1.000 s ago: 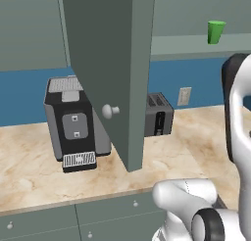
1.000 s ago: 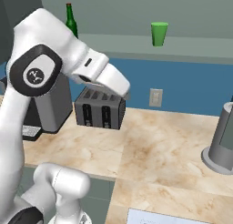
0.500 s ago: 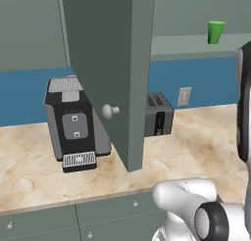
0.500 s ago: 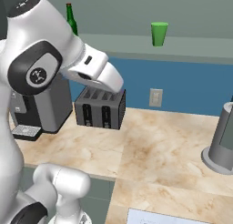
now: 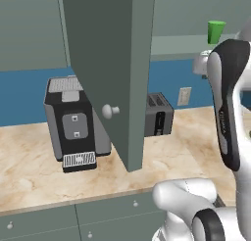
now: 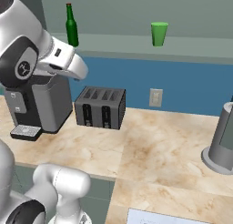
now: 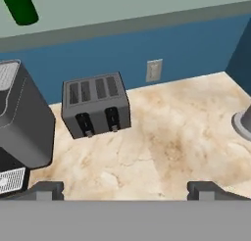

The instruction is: Open the cabinet directly in front. Then move the beer and the cup to the dining counter with the candle on it.

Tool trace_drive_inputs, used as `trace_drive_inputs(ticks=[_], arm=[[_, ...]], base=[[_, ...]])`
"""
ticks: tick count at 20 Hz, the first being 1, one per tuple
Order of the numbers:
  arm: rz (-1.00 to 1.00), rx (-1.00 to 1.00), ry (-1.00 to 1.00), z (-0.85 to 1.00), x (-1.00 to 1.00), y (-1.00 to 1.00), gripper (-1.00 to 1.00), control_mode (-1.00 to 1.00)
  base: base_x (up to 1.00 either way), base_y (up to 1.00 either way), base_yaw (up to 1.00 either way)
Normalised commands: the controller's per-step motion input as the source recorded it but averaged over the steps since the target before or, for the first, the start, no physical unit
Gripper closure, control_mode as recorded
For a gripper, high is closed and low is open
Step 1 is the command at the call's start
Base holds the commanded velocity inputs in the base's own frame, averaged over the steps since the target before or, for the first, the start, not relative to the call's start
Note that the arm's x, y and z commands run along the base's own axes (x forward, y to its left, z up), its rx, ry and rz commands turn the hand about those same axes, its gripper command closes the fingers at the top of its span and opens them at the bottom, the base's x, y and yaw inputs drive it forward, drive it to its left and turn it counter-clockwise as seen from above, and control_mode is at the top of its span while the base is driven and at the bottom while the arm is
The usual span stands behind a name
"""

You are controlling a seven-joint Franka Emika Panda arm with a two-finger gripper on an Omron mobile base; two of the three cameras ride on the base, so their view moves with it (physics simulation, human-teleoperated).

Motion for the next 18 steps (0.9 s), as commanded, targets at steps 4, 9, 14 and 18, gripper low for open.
trace_drive_inputs(ticks=[4, 9, 14, 18], arm=[[0.37, -0.01, -0.1, -1.0, -0.02, 0.65, -1.0, -1.0], [0.26, 0.06, -0.01, -0.69, -0.03, 0.25, -1.0, -1.0], [0.0, 0.0, -0.11, 0.51, 0.0, 0.18, -1.0, -1.0], [0.0, 0.0, -0.02, 0.85, 0.0, 0.21, -1.0, -1.0]], base=[[0.0, 0.0, 0.0], [0.0, 0.0, 0.0], [0.0, 0.0, 0.0], [0.0, 0.0, 0.0]])
